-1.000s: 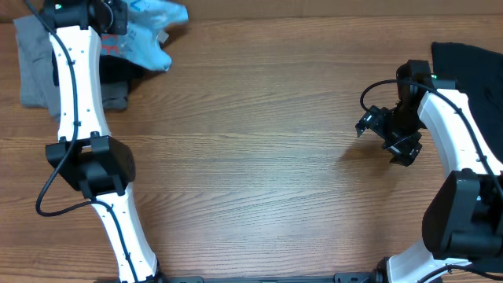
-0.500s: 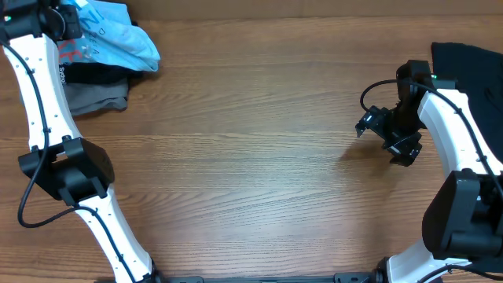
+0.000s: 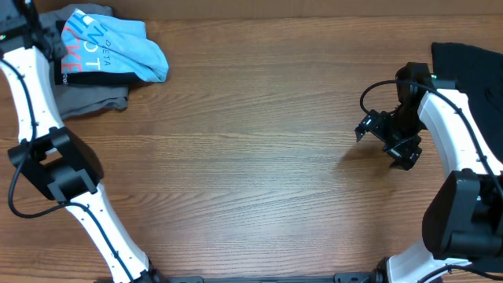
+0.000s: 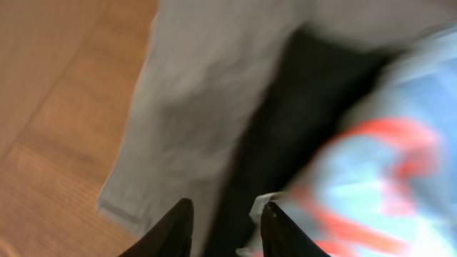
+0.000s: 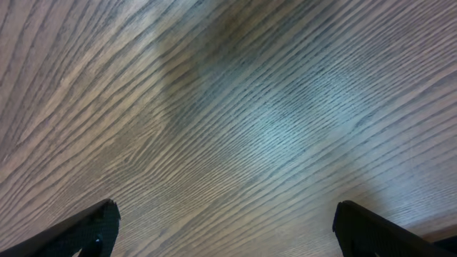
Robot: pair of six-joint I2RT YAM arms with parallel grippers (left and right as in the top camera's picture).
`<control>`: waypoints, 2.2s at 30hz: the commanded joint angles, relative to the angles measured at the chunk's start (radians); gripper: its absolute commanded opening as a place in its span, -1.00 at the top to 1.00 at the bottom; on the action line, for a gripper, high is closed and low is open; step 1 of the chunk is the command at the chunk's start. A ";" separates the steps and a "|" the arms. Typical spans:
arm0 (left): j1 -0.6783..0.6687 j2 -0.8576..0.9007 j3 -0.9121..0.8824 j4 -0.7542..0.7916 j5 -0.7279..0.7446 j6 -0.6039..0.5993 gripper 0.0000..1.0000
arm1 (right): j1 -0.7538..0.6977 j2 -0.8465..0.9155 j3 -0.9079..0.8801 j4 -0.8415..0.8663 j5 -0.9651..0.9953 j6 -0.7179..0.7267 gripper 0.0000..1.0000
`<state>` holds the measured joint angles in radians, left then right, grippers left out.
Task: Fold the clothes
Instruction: 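Release the shirt on the stack and adjust it with the left gripper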
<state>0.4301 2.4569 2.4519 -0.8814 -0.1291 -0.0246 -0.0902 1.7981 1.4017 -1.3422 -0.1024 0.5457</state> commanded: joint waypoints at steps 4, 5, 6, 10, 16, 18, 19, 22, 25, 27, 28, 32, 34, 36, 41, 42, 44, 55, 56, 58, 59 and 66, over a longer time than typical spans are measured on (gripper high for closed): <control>0.005 -0.046 0.015 -0.019 -0.034 -0.044 0.18 | -0.001 -0.037 0.021 0.005 -0.007 -0.004 -1.00; -0.003 -0.061 0.021 -0.019 -0.031 -0.044 0.17 | -0.001 -0.037 0.021 0.005 -0.007 -0.003 -1.00; -0.013 -0.080 0.026 -0.019 -0.026 -0.043 0.17 | -0.001 -0.037 0.021 0.006 -0.007 -0.003 -1.00; -0.062 -0.156 0.048 -0.023 0.035 -0.020 0.17 | -0.001 -0.037 0.021 0.012 -0.008 -0.003 -1.00; -0.151 -0.178 0.041 -0.098 0.216 -0.018 -0.03 | -0.001 -0.037 0.021 0.032 -0.023 -0.004 -1.00; -0.184 -0.155 0.037 -0.137 0.249 -0.042 -0.22 | -0.001 -0.037 0.021 0.035 -0.026 -0.004 -1.00; -0.201 -0.139 0.037 -0.154 0.254 -0.054 -0.27 | -0.001 -0.037 0.021 0.036 -0.026 -0.004 -1.00; -0.245 -0.096 0.037 -0.206 0.252 -0.121 -0.31 | -0.001 -0.037 0.021 0.035 -0.026 -0.004 -1.00; -0.277 -0.058 0.037 -0.251 0.247 -0.217 -0.28 | -0.001 -0.037 0.021 0.035 -0.026 -0.004 -1.00; -0.287 -0.044 0.037 -0.263 0.215 -0.277 -0.28 | -0.001 -0.037 0.021 0.034 -0.026 -0.006 -1.00; -0.288 -0.042 0.037 -0.264 0.205 -0.294 -0.28 | -0.001 -0.037 0.021 0.035 -0.027 -0.018 -1.00; -0.288 -0.040 0.037 -0.252 0.199 -0.333 -0.28 | -0.001 -0.037 0.021 0.039 -0.026 -0.023 -1.00; -0.286 -0.040 0.037 -0.241 0.187 -0.346 -0.28 | -0.001 -0.037 0.021 0.043 -0.026 -0.023 -1.00; -0.283 -0.035 0.037 -0.245 0.151 -0.383 -0.27 | -0.001 -0.037 0.021 0.047 -0.026 -0.023 -1.00; -0.277 0.009 0.037 -0.217 0.144 -0.399 -0.30 | -0.001 -0.037 0.021 0.047 -0.026 -0.027 -1.00; -0.274 0.018 0.037 -0.209 0.144 -0.401 -0.30 | -0.001 -0.037 0.021 0.046 -0.026 -0.030 -1.00; -0.267 0.037 0.037 -0.185 0.138 -0.402 -0.30 | -0.001 -0.037 0.021 0.043 -0.026 -0.031 -1.00; -0.246 0.042 0.037 -0.123 0.132 -0.401 -0.07 | -0.001 -0.037 0.021 0.039 -0.026 -0.046 -1.00; -0.246 0.042 0.037 -0.114 0.130 -0.401 0.03 | -0.001 -0.037 0.021 0.038 -0.026 -0.046 -1.00; -0.246 0.042 0.037 -0.093 0.129 -0.402 0.24 | -0.001 -0.037 0.021 0.036 -0.026 -0.046 -1.00; -0.245 0.042 0.037 -0.071 0.129 -0.402 0.41 | -0.001 -0.037 0.021 0.032 -0.026 -0.046 -1.00; -0.245 0.042 0.037 0.044 0.118 -0.402 0.92 | -0.001 -0.037 0.021 0.020 -0.026 -0.046 -1.00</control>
<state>0.1814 2.4924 2.4866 -0.8875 0.0105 -0.4206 -0.0902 1.7981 1.4017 -1.3209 -0.1261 0.5034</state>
